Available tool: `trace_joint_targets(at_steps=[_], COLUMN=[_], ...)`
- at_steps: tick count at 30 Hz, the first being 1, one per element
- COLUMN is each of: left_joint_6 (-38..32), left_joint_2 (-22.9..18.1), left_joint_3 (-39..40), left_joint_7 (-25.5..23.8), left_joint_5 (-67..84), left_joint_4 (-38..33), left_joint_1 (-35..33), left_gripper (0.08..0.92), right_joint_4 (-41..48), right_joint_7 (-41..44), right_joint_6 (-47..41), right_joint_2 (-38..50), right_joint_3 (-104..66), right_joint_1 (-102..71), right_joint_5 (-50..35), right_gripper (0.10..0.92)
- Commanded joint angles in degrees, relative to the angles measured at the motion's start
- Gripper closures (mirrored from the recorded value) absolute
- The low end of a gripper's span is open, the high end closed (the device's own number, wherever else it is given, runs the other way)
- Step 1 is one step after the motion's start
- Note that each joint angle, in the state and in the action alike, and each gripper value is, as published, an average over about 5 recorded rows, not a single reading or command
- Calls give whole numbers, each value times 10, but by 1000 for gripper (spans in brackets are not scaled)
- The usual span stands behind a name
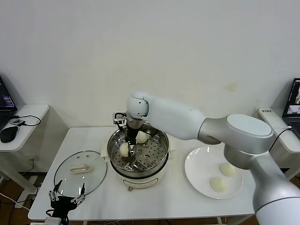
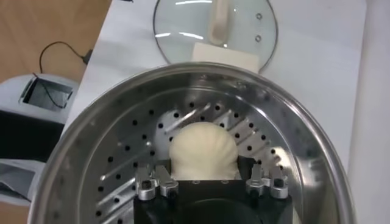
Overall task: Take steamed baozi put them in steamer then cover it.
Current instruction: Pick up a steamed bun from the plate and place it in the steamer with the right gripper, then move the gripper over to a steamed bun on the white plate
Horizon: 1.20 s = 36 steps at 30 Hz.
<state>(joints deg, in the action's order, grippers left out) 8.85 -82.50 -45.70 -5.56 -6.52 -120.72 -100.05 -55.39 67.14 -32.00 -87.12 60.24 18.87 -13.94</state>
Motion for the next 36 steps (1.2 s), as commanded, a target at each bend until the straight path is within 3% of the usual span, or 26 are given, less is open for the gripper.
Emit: trace_joint_targets(at_steps=[1,10,26,36], left_joint_6=[0,0,2,3], left_joint_2=[-1,-3,-4,5], left_joint_3=[2,1,6,5], left_joint_7=[0,0,-7,-9], left_joint_5=[0,-1,-18,-19], left_joint_4=[0,-6,-11,4], left_joint_1=[0,-5,-8,-4], left_gripper=[177,177,177,177], right_joint_4=[22,-15,-268,-381], right_joint_7=[-22,-38,37,77], right_joint_6=[-2,-18,9,49], right_joint_2=[-20,23,361,581], right_joint_3=[-7,-35,-94,-75], right_joint_1=[-20,-10,73,55], right_joint_5=[3,-4,-50,-9], right_gripper=[370,213,203,203])
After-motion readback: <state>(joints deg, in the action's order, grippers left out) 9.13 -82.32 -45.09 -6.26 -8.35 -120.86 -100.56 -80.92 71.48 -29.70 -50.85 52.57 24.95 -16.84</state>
